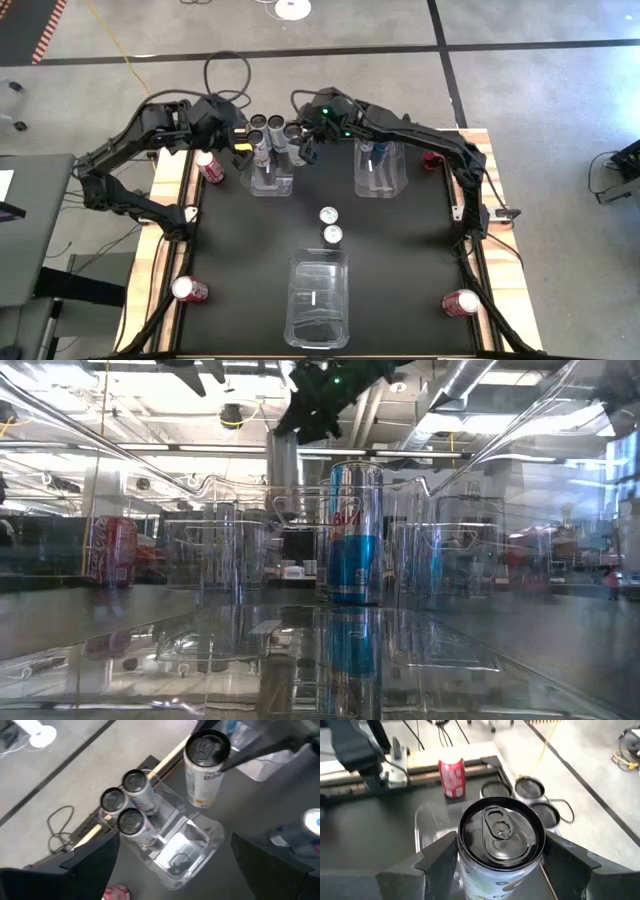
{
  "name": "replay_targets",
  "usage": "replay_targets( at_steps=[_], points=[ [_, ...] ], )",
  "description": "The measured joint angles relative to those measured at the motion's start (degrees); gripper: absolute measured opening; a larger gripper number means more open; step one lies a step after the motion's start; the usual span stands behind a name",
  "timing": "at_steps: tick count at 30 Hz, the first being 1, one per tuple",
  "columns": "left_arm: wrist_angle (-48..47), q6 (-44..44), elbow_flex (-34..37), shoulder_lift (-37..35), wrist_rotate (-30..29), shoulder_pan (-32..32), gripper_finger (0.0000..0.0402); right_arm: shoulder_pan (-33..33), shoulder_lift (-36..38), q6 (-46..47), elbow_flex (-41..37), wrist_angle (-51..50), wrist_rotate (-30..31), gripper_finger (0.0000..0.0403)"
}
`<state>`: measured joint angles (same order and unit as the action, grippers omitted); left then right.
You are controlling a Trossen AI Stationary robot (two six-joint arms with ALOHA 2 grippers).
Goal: Sort soda cans
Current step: Put the white soda can into the top left transparent bin
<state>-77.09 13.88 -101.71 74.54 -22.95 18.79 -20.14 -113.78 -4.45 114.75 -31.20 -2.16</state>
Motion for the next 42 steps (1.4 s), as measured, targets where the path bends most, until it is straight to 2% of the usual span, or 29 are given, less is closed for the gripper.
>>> replay_targets(
  at_steps=[2,10,18,26,31,42],
  points=[
    [-0.4,-0.6,0.0,0.0,-0.9,0.0,0.0377,0.2,-2.7,0.5,2.9,1.5,-0.6,0.0281],
    [-3.6,-1.3,0.0,-0.7,-2.0,0.0,0.0377,0.4,-13.9,1.0,14.4,-2.9,-1.3,0.0281],
    [-4.5,-1.2,0.0,-3.9,-2.9,0.0,0.0377,-1.2,-20.8,0.3,15.3,-2.8,-0.7,0.0281],
    [-4.1,-2.3,0.0,-5.4,-3.5,0.0,0.0377,-1.5,-22.5,-2.9,15.6,-0.2,-0.3,0.0281],
    [-2.6,-6.1,0.0,-4.8,-3.6,0.0,0.0377,-1.2,-22.5,-5.7,15.6,4.2,2.1,0.0281],
    [-1.8,-7.1,0.0,-4.8,-3.2,0.0,0.0377,-1.3,-22.5,-4.7,15.5,1.6,2.4,0.0281]
  ],
)
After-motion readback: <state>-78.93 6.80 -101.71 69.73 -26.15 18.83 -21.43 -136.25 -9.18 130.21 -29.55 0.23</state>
